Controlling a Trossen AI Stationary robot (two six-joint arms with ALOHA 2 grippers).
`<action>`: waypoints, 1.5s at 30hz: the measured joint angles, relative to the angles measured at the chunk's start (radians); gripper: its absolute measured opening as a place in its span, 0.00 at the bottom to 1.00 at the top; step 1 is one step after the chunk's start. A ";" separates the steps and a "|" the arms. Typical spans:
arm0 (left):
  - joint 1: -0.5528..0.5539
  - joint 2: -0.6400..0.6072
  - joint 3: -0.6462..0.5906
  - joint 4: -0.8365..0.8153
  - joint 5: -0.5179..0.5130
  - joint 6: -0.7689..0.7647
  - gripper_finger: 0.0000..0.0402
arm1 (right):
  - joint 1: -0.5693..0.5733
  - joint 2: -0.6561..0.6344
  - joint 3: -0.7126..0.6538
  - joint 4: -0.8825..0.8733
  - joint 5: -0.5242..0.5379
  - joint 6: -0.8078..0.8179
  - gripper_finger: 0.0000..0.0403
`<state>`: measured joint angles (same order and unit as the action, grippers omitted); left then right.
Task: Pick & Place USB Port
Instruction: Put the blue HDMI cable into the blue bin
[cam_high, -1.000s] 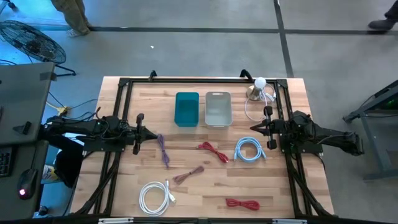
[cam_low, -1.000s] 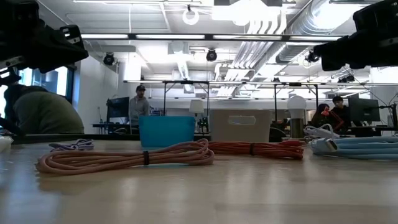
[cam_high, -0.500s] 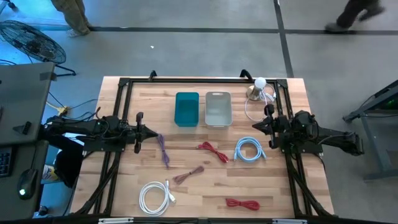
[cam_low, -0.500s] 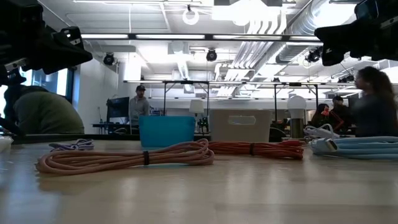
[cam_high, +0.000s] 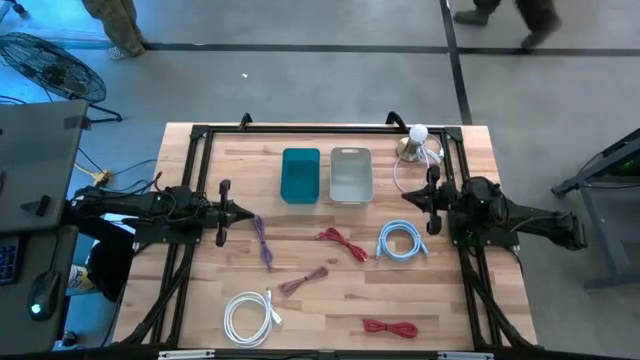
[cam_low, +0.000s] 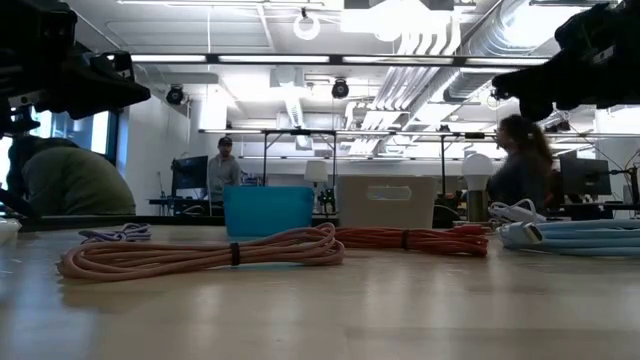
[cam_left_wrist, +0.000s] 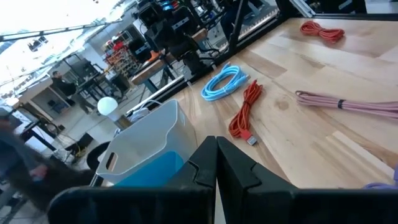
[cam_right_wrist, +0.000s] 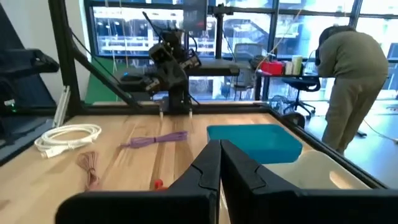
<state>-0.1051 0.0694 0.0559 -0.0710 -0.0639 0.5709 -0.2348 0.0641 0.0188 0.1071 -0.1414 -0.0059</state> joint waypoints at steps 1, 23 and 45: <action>0.000 0.002 0.000 0.001 0.005 0.000 0.00 | 0.000 0.008 0.000 0.003 0.000 -0.006 0.00; 0.000 0.006 0.002 -0.026 -0.014 0.031 0.00 | 0.004 0.370 0.256 -0.149 -0.014 -0.077 0.00; 0.000 0.006 0.000 -0.029 0.001 0.053 0.00 | 0.379 0.965 0.683 -0.684 0.429 0.223 0.31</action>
<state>-0.1051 0.0753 0.0559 -0.1005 -0.0631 0.6240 0.1445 1.0290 0.7014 -0.5769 0.2875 0.2168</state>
